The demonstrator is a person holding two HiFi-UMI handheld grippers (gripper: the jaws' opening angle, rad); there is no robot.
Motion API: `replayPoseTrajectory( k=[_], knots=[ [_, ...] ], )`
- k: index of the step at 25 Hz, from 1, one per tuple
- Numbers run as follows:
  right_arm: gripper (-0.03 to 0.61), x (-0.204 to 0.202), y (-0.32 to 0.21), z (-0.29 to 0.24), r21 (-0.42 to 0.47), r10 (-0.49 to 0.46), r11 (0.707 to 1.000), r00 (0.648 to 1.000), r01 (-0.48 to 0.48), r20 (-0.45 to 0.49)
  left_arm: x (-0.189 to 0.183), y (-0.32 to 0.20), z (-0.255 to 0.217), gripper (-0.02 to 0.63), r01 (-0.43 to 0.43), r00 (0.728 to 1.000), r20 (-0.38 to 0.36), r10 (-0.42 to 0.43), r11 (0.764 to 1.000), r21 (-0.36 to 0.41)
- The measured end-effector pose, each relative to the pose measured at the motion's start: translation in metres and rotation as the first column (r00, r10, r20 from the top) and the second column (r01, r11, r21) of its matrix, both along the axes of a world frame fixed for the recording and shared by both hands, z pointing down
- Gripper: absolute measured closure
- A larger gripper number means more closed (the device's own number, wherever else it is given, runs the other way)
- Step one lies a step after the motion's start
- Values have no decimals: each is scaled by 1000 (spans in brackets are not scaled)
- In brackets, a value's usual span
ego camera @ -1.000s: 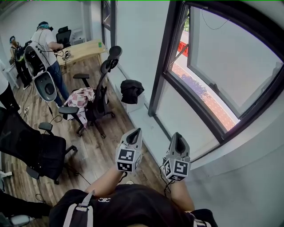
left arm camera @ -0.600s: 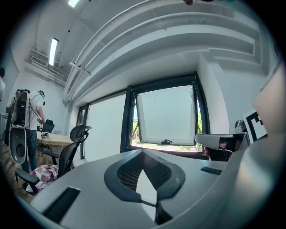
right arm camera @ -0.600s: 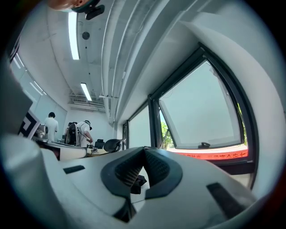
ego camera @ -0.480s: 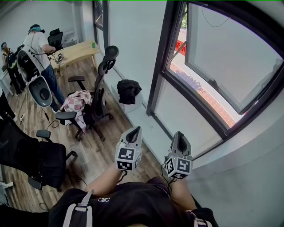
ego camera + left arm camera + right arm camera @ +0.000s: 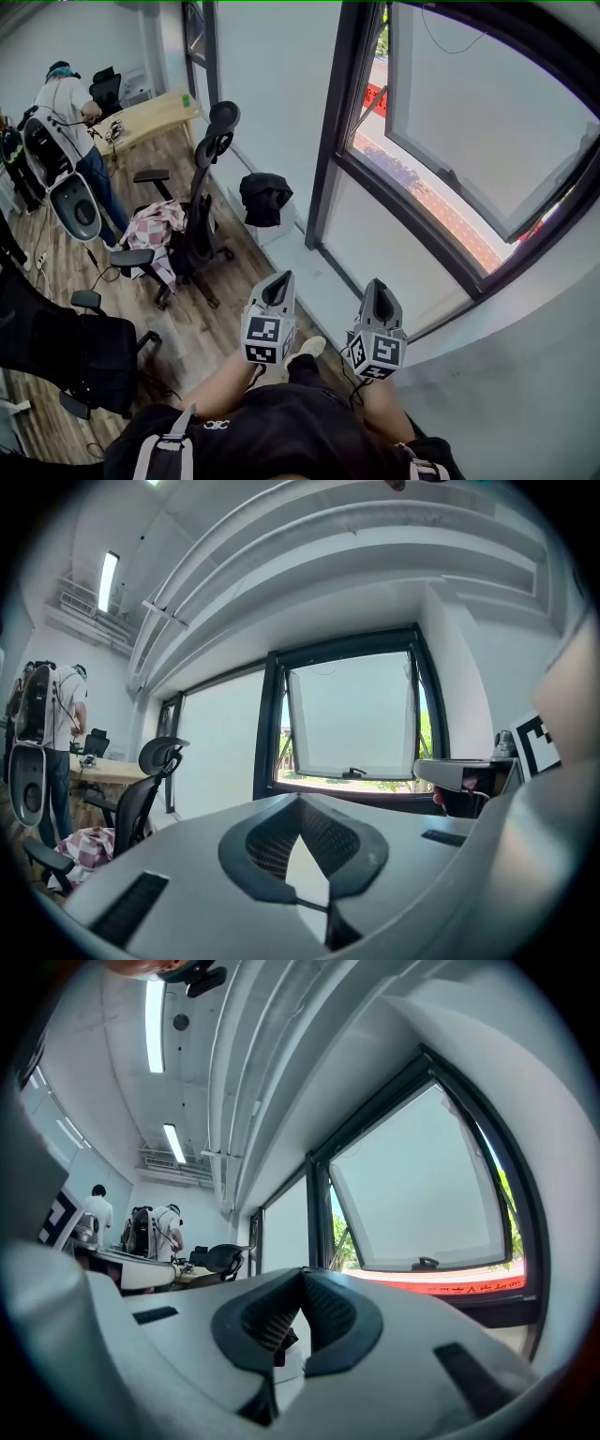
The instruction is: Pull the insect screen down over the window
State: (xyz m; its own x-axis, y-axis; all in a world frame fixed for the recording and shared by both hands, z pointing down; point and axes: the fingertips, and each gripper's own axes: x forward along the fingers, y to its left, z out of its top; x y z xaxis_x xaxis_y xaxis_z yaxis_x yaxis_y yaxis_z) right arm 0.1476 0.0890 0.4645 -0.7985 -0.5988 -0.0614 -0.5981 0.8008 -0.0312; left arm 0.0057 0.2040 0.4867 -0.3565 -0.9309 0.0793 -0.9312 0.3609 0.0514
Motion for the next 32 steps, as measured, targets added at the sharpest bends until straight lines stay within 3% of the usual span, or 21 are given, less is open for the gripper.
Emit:
replayPoseTrajectory(
  k=[4,11,24,32],
  knots=[
    [574,-20,-26,3,-8,9,1000,1000,-9,5,-17,-24,3,603,-10,999,31,11,1000,-22],
    [574,-36,-77,3,-10,42,999,999,-42,9,-46,-88,3,603,-60,998,9,60,998,-13],
    [574,-61,-224,-4,-8,160,987,987,-160,17,-92,-235,18,603,-143,990,-7,142,988,-58],
    [574,-77,-330,-22,-7,234,972,970,-234,63,-120,-351,-10,603,-215,973,67,219,975,-64]
  ],
)
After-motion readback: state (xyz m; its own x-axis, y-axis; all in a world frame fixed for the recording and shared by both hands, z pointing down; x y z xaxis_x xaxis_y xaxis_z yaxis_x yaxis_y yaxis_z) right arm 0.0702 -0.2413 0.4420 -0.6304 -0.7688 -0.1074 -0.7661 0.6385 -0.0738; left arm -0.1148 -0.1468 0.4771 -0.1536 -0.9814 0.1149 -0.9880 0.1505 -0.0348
